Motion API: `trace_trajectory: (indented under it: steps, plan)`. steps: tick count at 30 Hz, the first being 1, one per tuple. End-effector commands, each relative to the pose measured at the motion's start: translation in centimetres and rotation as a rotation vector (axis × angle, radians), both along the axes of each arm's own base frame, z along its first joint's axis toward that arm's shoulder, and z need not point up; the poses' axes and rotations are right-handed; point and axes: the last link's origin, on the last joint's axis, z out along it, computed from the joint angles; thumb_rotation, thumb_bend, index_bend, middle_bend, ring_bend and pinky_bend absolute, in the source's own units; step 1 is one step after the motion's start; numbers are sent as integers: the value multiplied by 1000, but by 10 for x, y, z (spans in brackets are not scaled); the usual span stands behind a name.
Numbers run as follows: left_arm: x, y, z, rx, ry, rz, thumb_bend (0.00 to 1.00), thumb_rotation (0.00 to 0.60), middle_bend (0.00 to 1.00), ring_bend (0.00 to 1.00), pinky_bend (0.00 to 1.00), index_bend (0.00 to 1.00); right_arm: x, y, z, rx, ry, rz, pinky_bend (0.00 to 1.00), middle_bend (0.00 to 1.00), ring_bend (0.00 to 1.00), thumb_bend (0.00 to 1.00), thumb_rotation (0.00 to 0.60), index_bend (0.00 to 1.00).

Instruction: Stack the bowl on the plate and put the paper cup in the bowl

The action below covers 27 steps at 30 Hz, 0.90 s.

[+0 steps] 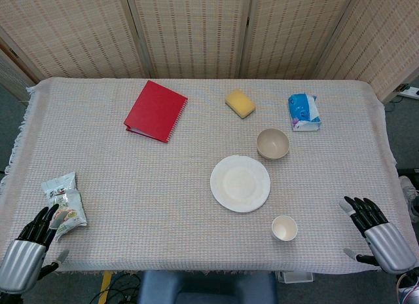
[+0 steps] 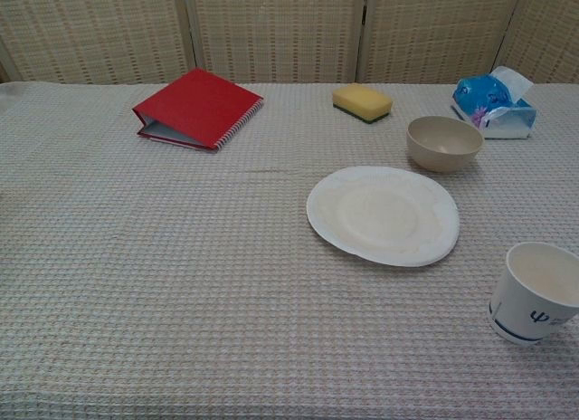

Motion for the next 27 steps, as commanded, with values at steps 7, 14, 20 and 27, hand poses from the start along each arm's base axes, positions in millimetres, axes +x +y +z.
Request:
trace_trajectory:
  steps: [7,14,20,27]
  plan:
    - [3,-2,-1,-1,0,-11,276,600,44,0,285,0,0,2,3,-3,-11,-4,0,0,0,49,600,0]
    - [3,-2,4,5,-21,-20,276,600,44,0,285,0,12,-4,2,46,-9,1,0,0,0,49,600,0]
    - [3,0,0,-7,-12,-15,276,600,44,0,285,0,47,-49,12,126,-21,-6,0,0,0,49,600,0]
    - [0,6,2,6,-22,10,276,600,44,0,285,0,88,-129,12,228,-64,-129,0,0,0,49,600,0]
